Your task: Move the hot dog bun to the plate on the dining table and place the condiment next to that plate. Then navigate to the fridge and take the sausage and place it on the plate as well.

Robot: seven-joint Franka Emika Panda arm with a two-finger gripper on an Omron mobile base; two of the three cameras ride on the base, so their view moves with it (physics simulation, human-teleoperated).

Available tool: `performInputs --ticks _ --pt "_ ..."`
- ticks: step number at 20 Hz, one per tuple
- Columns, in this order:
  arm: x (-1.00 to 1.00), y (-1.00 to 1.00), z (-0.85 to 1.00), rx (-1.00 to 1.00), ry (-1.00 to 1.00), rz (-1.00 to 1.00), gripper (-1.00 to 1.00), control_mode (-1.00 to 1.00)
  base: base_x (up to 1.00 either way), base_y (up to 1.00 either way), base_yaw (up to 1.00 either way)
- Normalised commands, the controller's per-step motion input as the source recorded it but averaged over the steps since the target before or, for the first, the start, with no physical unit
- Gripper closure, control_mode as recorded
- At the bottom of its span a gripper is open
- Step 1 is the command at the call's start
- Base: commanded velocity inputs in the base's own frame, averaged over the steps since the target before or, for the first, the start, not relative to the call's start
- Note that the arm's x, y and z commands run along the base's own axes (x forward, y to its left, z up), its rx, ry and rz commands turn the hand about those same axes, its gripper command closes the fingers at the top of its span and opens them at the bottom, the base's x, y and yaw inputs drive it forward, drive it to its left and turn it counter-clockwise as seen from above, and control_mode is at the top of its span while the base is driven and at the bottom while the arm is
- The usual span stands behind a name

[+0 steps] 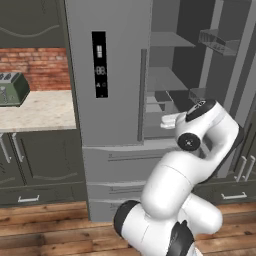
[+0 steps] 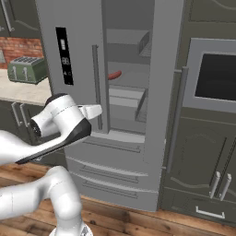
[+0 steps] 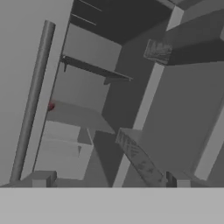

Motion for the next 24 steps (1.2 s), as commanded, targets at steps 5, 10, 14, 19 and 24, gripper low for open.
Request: performInputs --ticks 5,10,14,19,24 --pt "0.0 0.71 0.82 0.48 0.31 0.13 -1.0 -1.0 0.0 0.0 0.0" --pt "0.0 0.97 1.0 0.34 0.07 0.23 -1.0 -1.0 0.0 0.0 0.0" --pt "0.0 0.98 0.93 0.3 0.05 0.37 -1.0 -1.0 0.0 0.0 0.0" --pt "0.3 0.39 0.4 0.21 0.04 0.18 -1.0 -1.0 0.0 0.0 0.0" --pt "0.09 0.0 0.0 0.08 0.09 0.0 -1.0 -1.0 0.0 0.0 0.0"
